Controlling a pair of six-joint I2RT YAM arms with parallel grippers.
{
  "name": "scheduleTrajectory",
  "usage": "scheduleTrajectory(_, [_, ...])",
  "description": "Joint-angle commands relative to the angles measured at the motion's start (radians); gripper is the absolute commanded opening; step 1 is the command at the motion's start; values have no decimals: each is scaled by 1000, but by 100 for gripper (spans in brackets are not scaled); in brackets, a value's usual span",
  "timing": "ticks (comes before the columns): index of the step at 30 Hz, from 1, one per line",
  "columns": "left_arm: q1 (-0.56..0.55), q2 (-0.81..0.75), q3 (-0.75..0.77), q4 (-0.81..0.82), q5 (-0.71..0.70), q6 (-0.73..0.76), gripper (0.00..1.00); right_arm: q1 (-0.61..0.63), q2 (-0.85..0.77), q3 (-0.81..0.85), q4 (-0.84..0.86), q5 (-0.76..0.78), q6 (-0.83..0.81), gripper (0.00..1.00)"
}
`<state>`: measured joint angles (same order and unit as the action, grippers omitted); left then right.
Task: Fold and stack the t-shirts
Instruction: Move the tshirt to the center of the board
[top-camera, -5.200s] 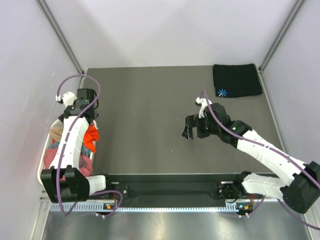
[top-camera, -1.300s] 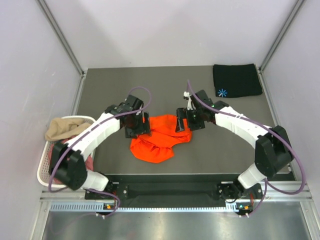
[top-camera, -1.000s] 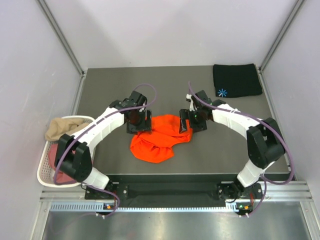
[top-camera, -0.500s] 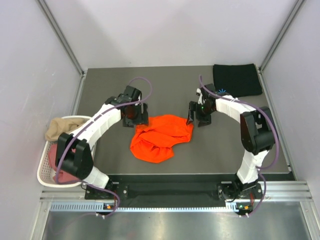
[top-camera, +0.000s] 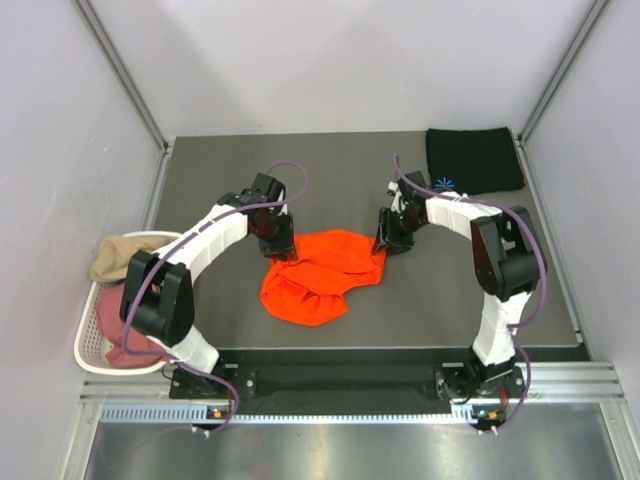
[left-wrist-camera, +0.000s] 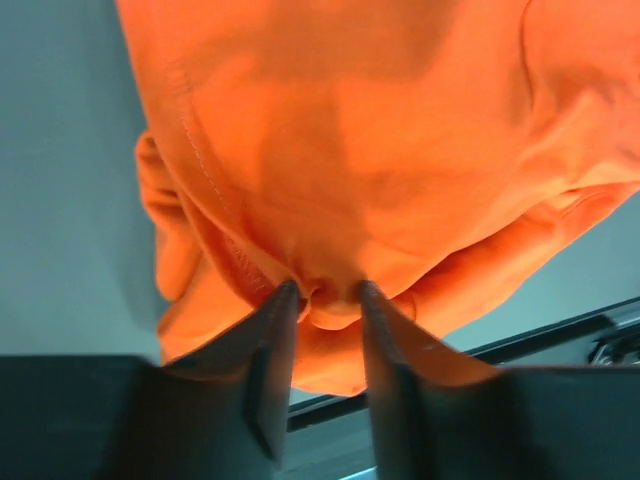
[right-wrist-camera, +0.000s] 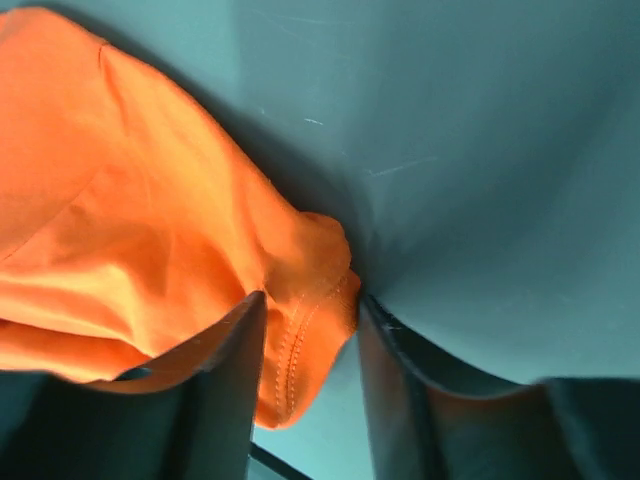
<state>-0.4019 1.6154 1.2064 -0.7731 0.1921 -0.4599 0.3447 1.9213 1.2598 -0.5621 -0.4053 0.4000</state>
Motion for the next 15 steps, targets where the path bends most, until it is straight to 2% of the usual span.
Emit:
scheduleTrajectory(1, [-2,3,-1,60,37,-14,31,8,25,33,39,-61,16,40])
scheduleTrajectory(3, [-2,-5,10,58,-5,-14,18,11,27,46,37,-67,17,31])
scheduleTrajectory(4, [-2,-9,16,55,-22,-13,5,14,34,68,28,-66,19,21])
scheduleTrajectory(5, [-2,-14,31,55,-37,-10,0,13,41,85,21,-66,19,15])
scheduleTrajectory(6, [0,-23,44,49,-80,-2,0,16,48,133,10,-53,20,2])
scheduleTrajectory(8, [0,-35,96,40,-130,9,0,30,74,205,-54,-3,10,0])
scheduleTrajectory(11, [3,-75,203,23,-253,23,0,56,105,402,-140,72,-22,0])
scheduleTrajectory(12, [5,-101,231,21,-311,27,0,60,108,503,-154,130,-27,0])
scheduleTrajectory(15, [6,-168,327,44,-420,21,0,80,76,652,-130,227,-18,0])
